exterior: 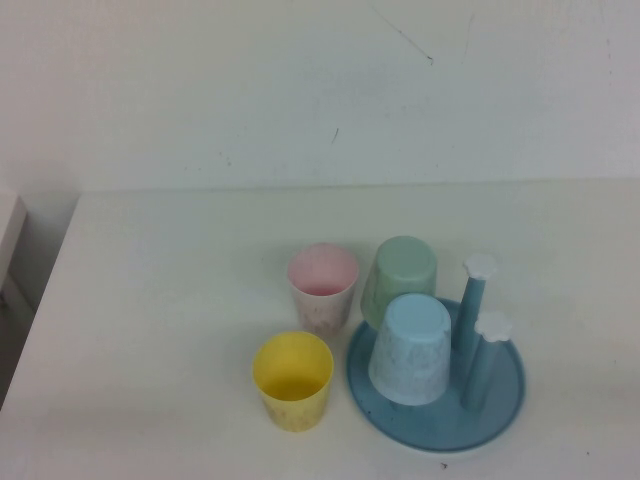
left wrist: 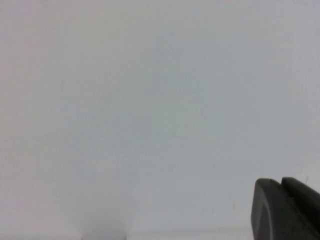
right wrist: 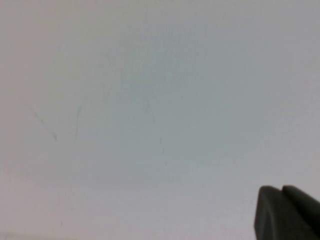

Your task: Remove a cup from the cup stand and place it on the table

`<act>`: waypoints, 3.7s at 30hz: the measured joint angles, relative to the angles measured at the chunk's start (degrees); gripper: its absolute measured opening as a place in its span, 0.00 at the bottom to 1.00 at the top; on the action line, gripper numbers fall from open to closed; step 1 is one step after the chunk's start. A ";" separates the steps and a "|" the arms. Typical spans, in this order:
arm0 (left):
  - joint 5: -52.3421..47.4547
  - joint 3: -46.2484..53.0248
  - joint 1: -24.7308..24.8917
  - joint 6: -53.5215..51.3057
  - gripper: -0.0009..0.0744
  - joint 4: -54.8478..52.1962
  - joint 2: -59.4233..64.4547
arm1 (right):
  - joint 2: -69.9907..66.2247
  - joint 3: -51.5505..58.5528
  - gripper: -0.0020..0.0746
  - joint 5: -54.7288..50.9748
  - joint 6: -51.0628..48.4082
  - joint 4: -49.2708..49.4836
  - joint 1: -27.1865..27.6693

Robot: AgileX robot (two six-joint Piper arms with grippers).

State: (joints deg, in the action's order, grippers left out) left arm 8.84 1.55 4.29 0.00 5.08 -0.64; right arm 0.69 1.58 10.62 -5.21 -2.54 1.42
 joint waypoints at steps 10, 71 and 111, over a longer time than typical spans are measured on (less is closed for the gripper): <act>10.33 0.00 0.00 0.00 0.01 0.00 0.00 | 0.00 0.00 0.02 11.55 0.00 -0.13 0.00; -54.52 -55.68 17.83 -18.71 0.01 24.59 71.61 | -27.32 -21.74 0.02 -46.11 -36.65 24.50 0.00; -70.78 -96.74 37.47 -2.38 0.83 8.72 110.17 | -27.32 -21.64 0.02 -46.03 -37.27 25.72 0.00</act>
State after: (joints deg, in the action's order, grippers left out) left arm -61.94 -95.19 41.77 -2.38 13.81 109.53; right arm -26.62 -20.06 -35.41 -42.48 23.18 1.42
